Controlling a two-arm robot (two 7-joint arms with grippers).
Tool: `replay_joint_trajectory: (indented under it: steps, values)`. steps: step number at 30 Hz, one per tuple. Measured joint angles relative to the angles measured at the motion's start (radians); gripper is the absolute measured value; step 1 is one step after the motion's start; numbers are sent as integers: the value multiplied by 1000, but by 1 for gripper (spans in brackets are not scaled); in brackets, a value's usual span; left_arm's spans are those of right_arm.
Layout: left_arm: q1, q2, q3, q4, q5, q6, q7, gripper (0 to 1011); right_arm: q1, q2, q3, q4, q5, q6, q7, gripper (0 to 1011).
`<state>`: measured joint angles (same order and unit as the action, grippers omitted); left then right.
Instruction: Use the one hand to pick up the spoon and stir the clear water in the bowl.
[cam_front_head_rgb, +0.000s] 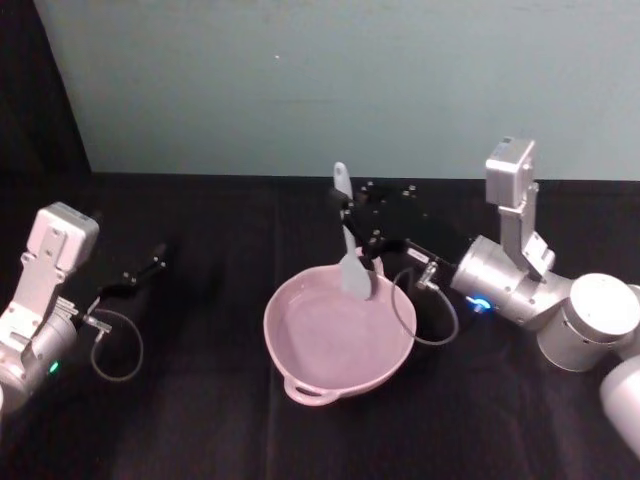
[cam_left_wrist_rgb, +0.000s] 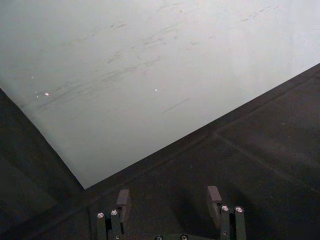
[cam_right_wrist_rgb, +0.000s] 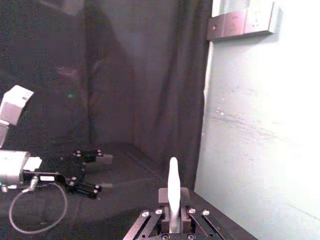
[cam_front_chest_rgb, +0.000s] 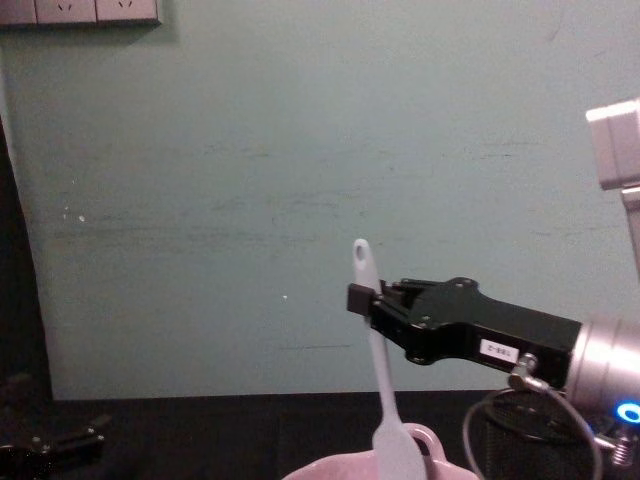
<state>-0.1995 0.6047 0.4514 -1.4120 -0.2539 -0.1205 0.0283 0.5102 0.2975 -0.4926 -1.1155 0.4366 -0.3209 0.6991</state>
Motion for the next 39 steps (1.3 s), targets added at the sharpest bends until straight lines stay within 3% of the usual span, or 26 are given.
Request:
replay_joint_trajectory:
  steps: [12, 22, 30, 39]
  values:
    - [0, 0, 0, 0, 0, 0, 0, 1005, -92, 50, 23, -112, 3, 35, -17, 126]
    - [0, 0, 0, 0, 0, 0, 0, 1005, -131, 46, -5, -191, 22, 40, 9, 126]
    - [0, 0, 0, 0, 0, 0, 0, 1005, -102, 8, -42, -154, 27, 36, 32, 126]
    - [0, 0, 0, 0, 0, 0, 0, 1005, -33, -42, -57, -43, 16, 5, 38, 126]
